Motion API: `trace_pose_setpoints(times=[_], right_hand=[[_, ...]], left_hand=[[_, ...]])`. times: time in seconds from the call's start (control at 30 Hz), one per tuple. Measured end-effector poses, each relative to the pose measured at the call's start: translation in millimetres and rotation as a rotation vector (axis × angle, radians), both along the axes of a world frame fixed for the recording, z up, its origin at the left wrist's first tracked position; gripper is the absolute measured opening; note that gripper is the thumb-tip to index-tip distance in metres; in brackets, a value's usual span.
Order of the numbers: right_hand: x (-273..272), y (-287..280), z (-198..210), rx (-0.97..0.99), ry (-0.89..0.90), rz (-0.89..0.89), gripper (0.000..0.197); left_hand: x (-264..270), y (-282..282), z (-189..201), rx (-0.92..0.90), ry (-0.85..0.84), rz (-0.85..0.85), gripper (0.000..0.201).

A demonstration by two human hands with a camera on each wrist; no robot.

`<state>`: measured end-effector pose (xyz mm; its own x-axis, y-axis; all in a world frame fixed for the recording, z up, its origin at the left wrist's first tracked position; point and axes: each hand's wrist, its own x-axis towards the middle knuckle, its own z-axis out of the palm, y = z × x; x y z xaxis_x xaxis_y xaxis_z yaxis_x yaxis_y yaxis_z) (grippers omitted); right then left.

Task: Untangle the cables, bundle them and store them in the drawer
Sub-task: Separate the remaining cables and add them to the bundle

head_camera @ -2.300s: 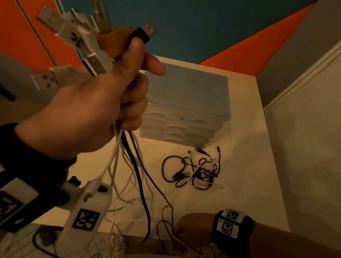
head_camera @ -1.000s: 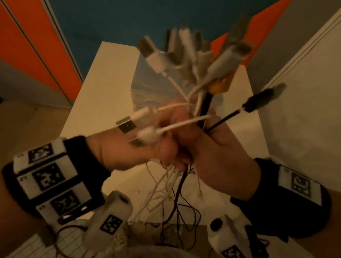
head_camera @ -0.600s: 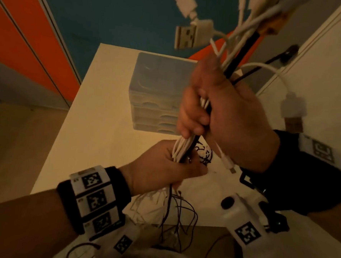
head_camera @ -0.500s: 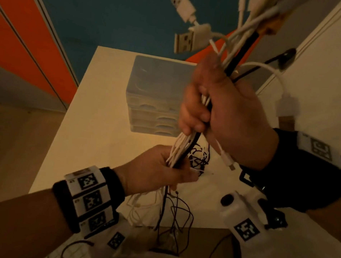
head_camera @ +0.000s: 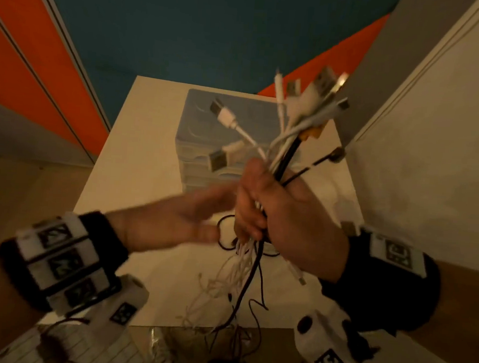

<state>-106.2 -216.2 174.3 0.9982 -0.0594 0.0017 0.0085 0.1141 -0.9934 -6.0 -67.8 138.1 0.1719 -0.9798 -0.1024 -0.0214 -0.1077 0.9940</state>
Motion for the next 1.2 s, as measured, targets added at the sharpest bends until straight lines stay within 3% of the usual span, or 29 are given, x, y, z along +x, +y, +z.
trace_pose_setpoints(times=[0.13,0.2,0.27,0.33,0.43,0.5,0.63,0.73,0.8,0.93,1.07,1.2], right_hand=[[-4,15,-28,0.067,0.055,0.076,0.046],[-4,24,-37,0.181,0.101,0.151,0.043],[-4,26,-51,0.266,0.247,0.058,0.042],[-5,25,-62,0.295,0.331,0.015,0.018],[-9,23,-70,-0.023,0.305,0.104,0.020],[-11,27,-67,-0.234,0.242,0.198,0.028],[-3,30,-67,-0.283,0.119,0.143,0.013],[-5,23,-92,-0.470,0.186,0.266,0.036],[-9,20,-112,-0.594,0.221,0.388,0.029],[-15,17,-138,-0.602,0.385,0.528,0.010],[-22,33,-150,-0.595,0.462,0.620,0.027],[-26,59,-149,-0.536,0.475,0.788,0.022]], left_hand=[[-5,0,32,-0.088,0.049,0.072,0.074],[-13,-4,36,-0.069,-0.029,0.088,0.047],[-21,-7,33,-0.082,-0.135,0.126,0.030],[-21,-7,23,0.011,-0.194,0.206,0.019],[-18,-11,9,0.036,-0.418,0.188,0.027],[-19,-14,9,0.016,-0.409,0.206,0.026],[-26,-17,25,0.007,-0.174,0.384,0.040],[-35,-21,33,0.002,-0.032,0.444,0.042],[-39,-23,34,0.009,0.070,0.413,0.039],[-42,-23,35,0.003,0.143,0.332,0.043],[-45,-23,34,-0.007,0.174,0.316,0.043],[-44,-20,35,0.008,0.214,0.272,0.046]])
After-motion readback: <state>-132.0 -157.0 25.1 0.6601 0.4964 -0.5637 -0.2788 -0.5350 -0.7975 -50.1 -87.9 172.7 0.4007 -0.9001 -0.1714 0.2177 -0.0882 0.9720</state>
